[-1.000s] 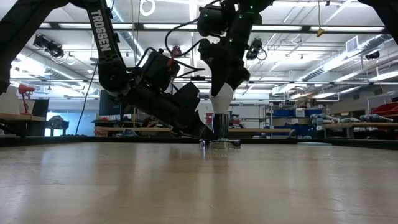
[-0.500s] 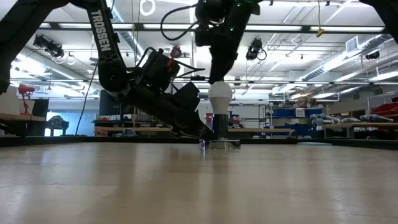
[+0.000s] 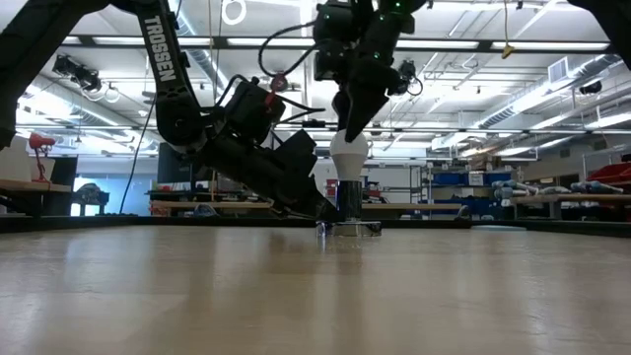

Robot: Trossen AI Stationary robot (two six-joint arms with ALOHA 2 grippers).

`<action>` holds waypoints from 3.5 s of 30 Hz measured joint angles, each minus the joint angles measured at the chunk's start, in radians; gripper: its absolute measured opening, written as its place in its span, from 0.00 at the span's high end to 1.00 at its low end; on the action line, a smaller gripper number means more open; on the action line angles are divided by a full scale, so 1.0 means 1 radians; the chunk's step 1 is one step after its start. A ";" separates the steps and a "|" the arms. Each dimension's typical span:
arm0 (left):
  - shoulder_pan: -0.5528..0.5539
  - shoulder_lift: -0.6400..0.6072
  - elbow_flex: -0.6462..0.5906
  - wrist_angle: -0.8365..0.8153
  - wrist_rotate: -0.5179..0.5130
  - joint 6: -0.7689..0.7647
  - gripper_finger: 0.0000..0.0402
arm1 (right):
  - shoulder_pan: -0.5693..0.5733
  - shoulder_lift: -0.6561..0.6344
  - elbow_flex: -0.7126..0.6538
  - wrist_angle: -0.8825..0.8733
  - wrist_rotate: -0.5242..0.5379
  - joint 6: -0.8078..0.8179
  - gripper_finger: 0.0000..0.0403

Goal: Screw lightbulb
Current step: Insert the lightbulb into the lamp

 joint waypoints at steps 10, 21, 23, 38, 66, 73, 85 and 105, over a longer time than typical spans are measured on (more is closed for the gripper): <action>0.000 0.000 0.000 0.000 0.000 0.000 0.98 | 0.001 0.000 -0.083 0.061 0.053 0.164 0.16; 0.001 0.000 0.000 0.000 0.000 0.000 0.98 | 0.010 -0.004 -0.144 0.077 0.077 0.644 0.32; 0.001 0.000 0.000 0.000 0.000 0.000 0.98 | 0.019 0.001 -0.124 0.065 0.081 0.597 0.29; 0.001 0.000 0.000 -0.001 0.000 0.000 0.98 | 0.035 0.002 -0.008 0.021 0.122 0.089 0.14; 0.001 0.000 0.000 -0.001 0.000 0.000 0.98 | 0.058 0.000 -0.024 0.033 0.150 0.520 0.12; 0.001 0.000 0.000 -0.001 0.000 0.000 0.98 | 0.066 0.000 0.019 0.026 0.157 0.256 0.10; 0.001 0.000 0.000 -0.001 0.000 0.000 0.98 | 0.042 0.000 0.042 -0.067 0.091 0.055 0.20; 0.001 0.000 0.000 -0.001 0.000 0.001 0.98 | 0.037 0.000 0.042 -0.042 0.136 0.443 0.34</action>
